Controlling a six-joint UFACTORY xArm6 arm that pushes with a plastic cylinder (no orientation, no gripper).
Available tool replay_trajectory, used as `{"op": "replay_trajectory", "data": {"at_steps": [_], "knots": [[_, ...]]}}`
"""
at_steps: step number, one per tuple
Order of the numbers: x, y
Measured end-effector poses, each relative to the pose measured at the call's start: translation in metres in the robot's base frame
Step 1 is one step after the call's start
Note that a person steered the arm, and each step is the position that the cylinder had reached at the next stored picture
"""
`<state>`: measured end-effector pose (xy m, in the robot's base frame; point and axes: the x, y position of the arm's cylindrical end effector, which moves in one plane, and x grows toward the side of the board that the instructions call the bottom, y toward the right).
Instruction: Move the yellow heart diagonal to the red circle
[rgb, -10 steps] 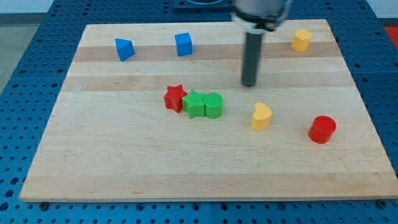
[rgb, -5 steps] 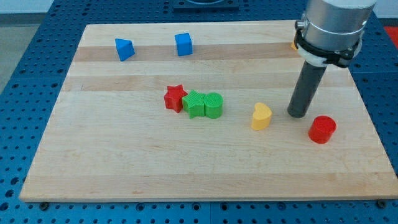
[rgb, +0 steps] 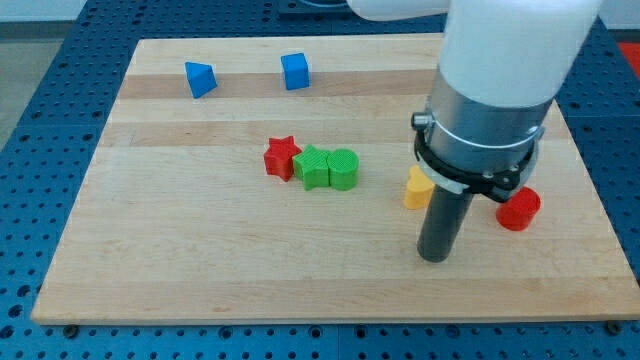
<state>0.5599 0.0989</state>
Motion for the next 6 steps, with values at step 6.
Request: {"op": "replay_trajectory", "data": {"at_steps": [6], "knots": [[-0.203,-0.001]]}}
